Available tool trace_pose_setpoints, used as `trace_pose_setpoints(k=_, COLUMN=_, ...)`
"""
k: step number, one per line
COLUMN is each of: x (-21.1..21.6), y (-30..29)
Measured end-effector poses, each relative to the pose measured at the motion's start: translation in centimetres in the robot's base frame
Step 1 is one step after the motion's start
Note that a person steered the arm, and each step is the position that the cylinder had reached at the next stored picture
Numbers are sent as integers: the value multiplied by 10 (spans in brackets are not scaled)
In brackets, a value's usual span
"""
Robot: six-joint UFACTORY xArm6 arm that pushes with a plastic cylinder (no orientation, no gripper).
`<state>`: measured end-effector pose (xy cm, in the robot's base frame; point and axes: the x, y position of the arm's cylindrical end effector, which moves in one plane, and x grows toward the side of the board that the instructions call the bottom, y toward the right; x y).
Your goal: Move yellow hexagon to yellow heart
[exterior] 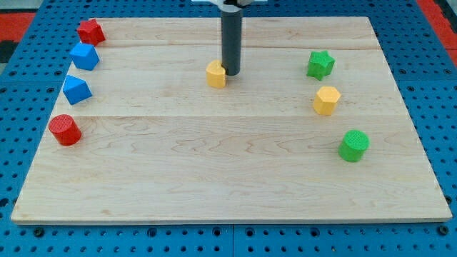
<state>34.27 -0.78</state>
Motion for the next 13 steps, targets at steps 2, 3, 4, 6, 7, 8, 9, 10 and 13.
trace_pose_setpoints(k=2, x=10, y=-20)
trace_pose_setpoints(k=3, x=5, y=4)
trace_pose_setpoints(k=4, x=-3, y=18)
trace_pose_setpoints(k=6, x=-3, y=19)
trace_pose_setpoints(k=7, x=-3, y=49)
trace_pose_setpoints(k=8, x=9, y=74)
trace_pose_setpoints(k=9, x=10, y=114)
trace_pose_setpoints(k=10, x=23, y=137)
trace_pose_setpoints(k=13, x=57, y=237)
